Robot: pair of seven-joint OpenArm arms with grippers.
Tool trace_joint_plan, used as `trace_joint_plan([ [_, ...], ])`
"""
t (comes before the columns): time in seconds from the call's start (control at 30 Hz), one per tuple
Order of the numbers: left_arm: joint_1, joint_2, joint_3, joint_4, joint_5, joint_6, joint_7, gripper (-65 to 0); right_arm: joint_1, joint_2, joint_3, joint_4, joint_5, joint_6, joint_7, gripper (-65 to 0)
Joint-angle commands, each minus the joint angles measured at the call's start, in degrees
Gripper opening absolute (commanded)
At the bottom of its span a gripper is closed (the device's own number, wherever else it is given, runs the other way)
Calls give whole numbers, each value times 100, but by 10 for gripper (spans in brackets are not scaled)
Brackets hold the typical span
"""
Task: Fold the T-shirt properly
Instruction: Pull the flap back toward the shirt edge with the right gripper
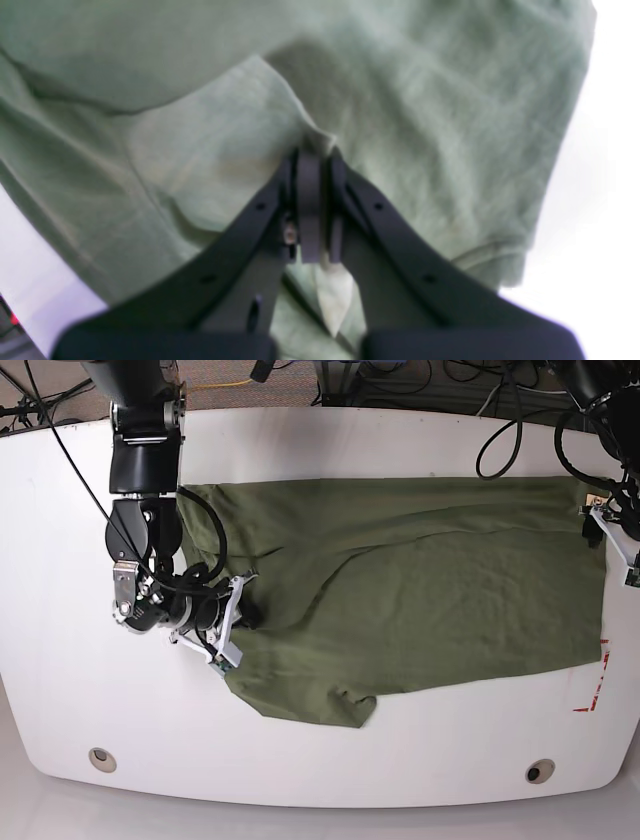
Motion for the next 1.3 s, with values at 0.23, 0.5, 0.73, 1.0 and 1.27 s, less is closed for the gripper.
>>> trace_joint_plan([
  [0.23, -57, -110, -31, 95, -11, 12, -62, -115, 453, 78, 24, -457, 89, 6, 420, -444],
  [0.5, -14, 74, -31, 86, 6, 12, -62, -115, 14, 351, 77, 158, 150, 6, 411, -249],
  [0.73, 347, 215, -31, 86, -11, 12, -71, -115, -892, 395, 630, 1266, 89, 6, 183, -247],
  [1.0, 716, 250, -31, 86, 33, 12, -871, -115, -1894, 359, 1729, 1855, 89, 6, 139, -247],
  [1.27, 945, 250, -66, 95, 24, 12, -1363, -115, -2729, 324, 2345, 2066, 89, 6, 165, -249],
])
